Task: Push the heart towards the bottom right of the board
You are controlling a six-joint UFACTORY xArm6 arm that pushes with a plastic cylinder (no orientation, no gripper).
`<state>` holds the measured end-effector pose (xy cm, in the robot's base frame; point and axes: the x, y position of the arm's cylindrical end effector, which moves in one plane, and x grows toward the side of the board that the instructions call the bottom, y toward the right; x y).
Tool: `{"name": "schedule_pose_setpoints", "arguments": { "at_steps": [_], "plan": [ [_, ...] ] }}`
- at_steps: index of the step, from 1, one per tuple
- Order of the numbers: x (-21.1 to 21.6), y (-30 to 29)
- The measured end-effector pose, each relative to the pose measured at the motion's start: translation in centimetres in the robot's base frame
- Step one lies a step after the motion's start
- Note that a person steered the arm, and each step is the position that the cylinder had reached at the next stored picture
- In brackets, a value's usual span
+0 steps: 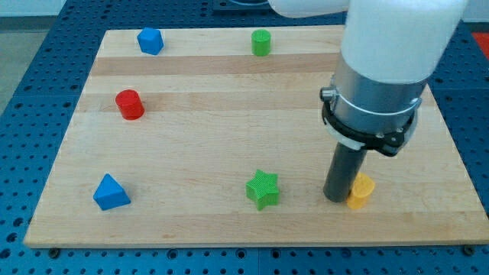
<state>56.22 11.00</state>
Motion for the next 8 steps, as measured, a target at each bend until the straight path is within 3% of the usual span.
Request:
{"name": "schedule_pose_setpoints", "arguments": {
  "at_steps": [8],
  "plan": [
    [1.0,5.5]
  ]
}}
